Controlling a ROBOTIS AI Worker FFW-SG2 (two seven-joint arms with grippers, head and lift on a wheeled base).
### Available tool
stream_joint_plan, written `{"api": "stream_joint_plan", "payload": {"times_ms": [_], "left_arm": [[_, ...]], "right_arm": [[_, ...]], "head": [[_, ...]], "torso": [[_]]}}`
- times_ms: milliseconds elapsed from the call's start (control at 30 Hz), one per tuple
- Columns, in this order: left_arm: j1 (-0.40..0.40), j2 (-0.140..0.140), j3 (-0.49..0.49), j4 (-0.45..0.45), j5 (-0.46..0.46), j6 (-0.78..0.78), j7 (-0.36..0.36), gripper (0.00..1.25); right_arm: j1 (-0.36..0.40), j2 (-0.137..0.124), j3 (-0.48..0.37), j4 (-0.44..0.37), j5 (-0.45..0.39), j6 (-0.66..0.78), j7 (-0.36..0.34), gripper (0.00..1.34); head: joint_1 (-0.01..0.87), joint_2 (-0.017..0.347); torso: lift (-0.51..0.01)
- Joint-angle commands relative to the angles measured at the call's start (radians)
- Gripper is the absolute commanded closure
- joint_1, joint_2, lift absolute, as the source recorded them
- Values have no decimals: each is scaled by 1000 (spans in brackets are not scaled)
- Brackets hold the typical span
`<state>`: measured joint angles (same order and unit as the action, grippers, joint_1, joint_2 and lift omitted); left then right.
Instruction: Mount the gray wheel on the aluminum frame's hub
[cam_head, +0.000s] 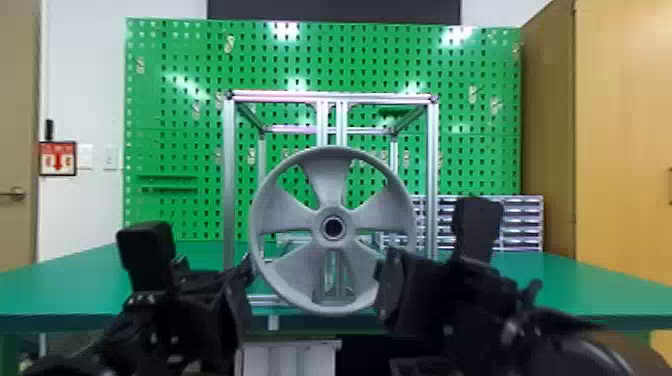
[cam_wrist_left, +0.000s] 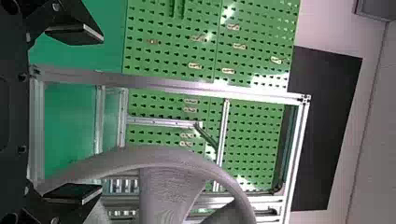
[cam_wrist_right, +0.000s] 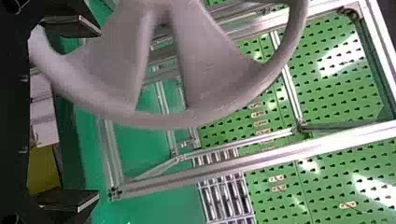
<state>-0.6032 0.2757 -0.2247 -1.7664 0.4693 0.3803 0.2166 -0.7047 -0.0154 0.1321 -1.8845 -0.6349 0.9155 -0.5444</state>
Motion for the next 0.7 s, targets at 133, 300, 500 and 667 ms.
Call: {"api": "stream_joint_plan", "payload": {"times_ms": [133,300,500,667], "left_arm": [[115,23,30,-77,-38,18,1,159],[180,28,53,-103,-57,18,0,160],[255,28,84,-114,-83,15,-8,160],[319,26,102,-114,-147,-17,-26,160]], "right_arm": [[151,-40,-9,-90,84,-58,37,87],[248,-58,-22,-131,136,-84,55,87],[360,-75,-57,-136,173,-155,119,87],[467,-75,-80,-136,235,-230,169,87]], "head": [[-5,6],[-5,6],[-5,6],[-5,6]], "torso": [[-499],[-499],[-499],[-499]]}}
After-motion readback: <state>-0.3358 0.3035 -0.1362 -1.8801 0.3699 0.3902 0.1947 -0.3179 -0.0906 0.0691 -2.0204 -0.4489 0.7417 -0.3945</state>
